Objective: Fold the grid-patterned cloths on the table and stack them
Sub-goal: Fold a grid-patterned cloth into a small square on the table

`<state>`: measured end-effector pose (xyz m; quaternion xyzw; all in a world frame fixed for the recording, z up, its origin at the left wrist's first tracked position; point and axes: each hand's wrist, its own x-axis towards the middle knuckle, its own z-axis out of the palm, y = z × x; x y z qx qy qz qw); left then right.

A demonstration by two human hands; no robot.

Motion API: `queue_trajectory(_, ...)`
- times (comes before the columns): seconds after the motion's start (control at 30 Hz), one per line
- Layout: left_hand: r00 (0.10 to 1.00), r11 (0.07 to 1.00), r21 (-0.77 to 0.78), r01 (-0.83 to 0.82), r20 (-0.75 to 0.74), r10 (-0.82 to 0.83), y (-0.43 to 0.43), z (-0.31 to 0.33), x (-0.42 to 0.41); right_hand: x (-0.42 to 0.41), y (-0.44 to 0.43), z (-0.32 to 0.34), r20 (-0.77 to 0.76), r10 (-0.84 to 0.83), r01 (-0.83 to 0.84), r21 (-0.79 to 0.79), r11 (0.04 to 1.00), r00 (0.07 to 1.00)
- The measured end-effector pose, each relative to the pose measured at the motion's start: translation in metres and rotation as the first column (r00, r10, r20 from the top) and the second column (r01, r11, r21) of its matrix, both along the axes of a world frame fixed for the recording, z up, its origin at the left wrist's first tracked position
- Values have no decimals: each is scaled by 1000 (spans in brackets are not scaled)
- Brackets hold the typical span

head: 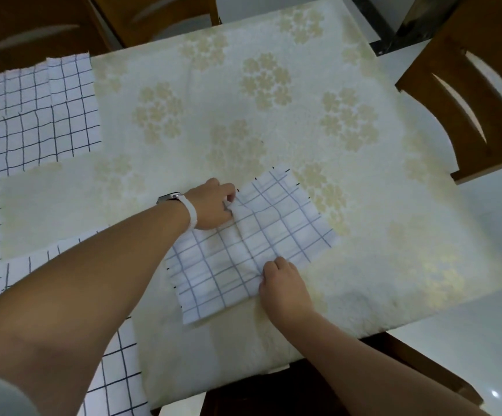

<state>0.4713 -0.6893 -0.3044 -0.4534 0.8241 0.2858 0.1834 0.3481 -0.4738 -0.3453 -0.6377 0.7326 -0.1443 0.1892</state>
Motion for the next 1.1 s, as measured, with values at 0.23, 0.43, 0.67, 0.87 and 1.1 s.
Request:
queue_trajectory(0.23,949,965,-10,-262,-186,256,31,3,16,-37,-1,18,-18,159,-160,-95,983,987)
queue_trajectory(0.43,522,610,277,-742,-333,785,97,0,37,-67,-10,8,239,-69,84,-56,995,969)
queue_trajectory(0.67,277,397,376,-837,-334,901,128,-7,47,-59,-9,18,427,-469,411,225,883,773)
queue_trajectory(0.87,494,608,375,-699,-361,791,119,-3,59,-64,5,19,517,-482,346,341,874,707)
queue_trajectory(1.1,464,618,362,-698,-429,775,114,-5,60,-72,8,16,485,-427,317,295,901,763)
